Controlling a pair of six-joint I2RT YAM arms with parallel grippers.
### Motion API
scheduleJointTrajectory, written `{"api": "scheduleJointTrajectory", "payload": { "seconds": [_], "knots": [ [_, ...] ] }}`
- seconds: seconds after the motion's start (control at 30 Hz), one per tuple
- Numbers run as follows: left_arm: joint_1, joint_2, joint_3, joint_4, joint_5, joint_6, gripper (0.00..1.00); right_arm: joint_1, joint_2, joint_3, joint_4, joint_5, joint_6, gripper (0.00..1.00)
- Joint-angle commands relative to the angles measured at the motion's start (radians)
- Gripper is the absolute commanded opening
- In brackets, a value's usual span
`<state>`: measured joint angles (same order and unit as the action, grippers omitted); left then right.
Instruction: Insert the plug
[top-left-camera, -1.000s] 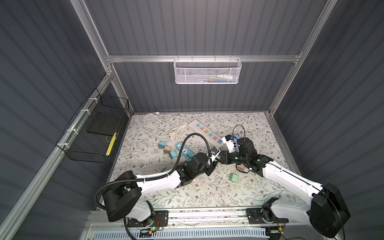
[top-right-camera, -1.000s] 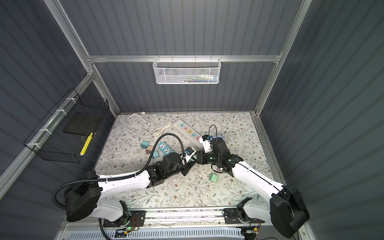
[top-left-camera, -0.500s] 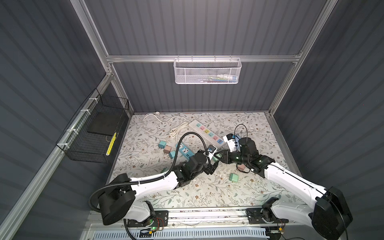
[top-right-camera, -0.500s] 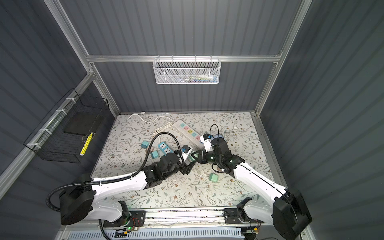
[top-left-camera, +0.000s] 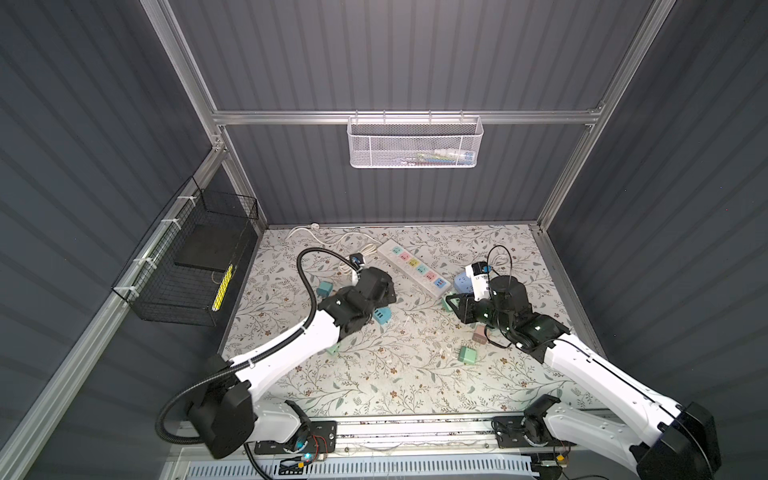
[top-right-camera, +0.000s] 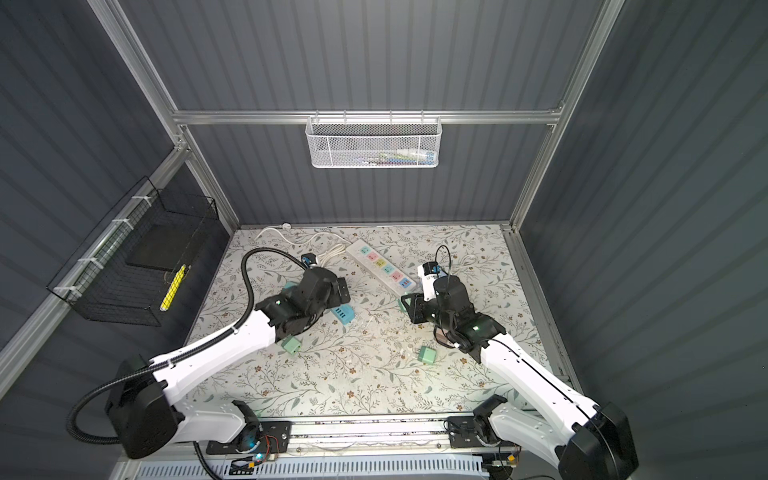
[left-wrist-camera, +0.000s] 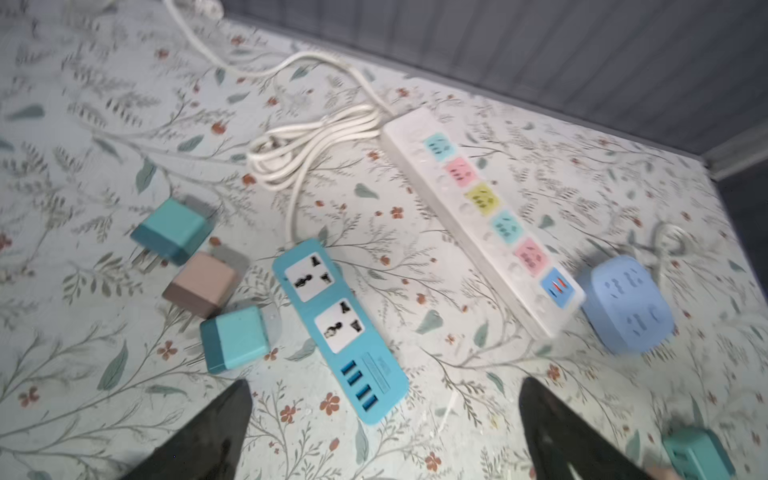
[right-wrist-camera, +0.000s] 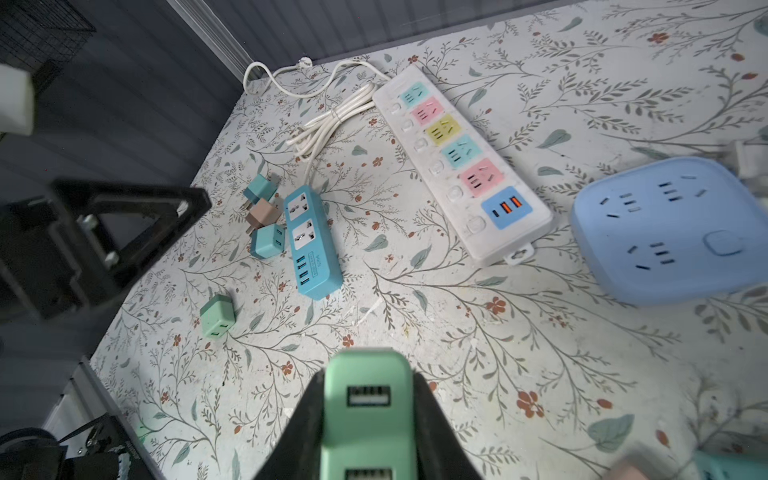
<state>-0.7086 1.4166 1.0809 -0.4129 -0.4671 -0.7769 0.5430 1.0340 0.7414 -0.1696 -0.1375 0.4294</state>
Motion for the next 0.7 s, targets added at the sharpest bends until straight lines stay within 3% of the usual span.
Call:
{"api": "scheduleJointTrajectory", "payload": {
  "seconds": [0.0,0.2,0.33,0.5,0.67],
  "knots": [
    [0.072,0.156,0.085,-0.231,0.203,-0.174,1.00,-0.001,-0.010,0.027,-0.020,0.028,-0.022,0.23],
    [0.097,0.401,0.278,-0.357,0.304,-0.280,1.00,-0.001,-0.026,0.011,-0.022,0.029,-0.019,0.23],
    [0.099,0.500,0.384,-0.429,0.278,-0.352,1.00,-0.001,-0.044,-0.011,-0.017,0.027,-0.017,0.23],
    [0.104,0.580,0.422,-0.462,0.256,-0.407,0.93,-0.002,-0.058,-0.032,-0.017,0.026,-0.018,0.23],
    [0.104,0.624,0.402,-0.409,0.282,-0.383,0.87,-0.002,-0.061,-0.034,-0.018,0.027,-0.018,0.22]
  ]
}}
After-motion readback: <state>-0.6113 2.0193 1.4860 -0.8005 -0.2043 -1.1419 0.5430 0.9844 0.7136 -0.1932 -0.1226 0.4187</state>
